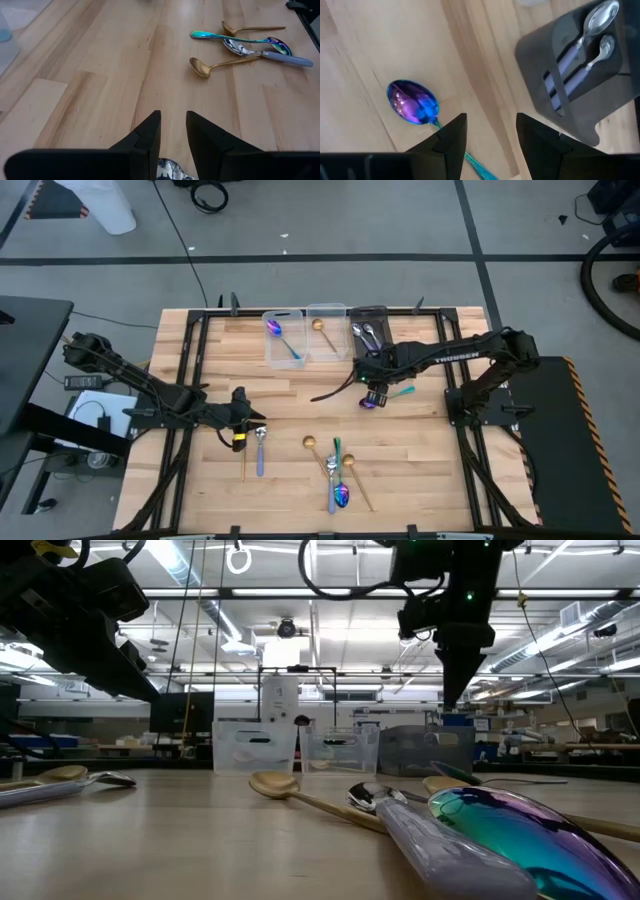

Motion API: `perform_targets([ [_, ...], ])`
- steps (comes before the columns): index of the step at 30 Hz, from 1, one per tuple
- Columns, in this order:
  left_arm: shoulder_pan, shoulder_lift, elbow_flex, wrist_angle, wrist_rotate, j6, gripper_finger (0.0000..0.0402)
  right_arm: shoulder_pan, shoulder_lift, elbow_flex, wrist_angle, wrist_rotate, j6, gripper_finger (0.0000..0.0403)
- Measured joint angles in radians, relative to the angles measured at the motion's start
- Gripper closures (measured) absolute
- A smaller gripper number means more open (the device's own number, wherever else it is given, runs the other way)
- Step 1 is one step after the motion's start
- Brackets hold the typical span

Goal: Sort silverware by color (type)
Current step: Put the blue spoon into the left transparent bin

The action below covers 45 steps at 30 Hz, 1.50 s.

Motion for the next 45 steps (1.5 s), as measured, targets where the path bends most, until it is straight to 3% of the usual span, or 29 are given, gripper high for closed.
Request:
perform_targets([
  [23,0.0,0.0,0.0,0.0,0.0,-0.001,0.0301,-0.111,0.0,-0.045,0.051,-0.086,-0.121,0.0222],
  [31,0.0,0.0,0.0,0.0,0.004,-0.012,0.0301,-0.117,0.0,-0.048,0.054,-0.184,-0.164,0.0222],
  [45,0.0,0.0,0.0,0.0,0.004,-0.01,0.0301,-0.116,0.0,-0.216,0.183,-0.231,-0.187,0.0222],
])
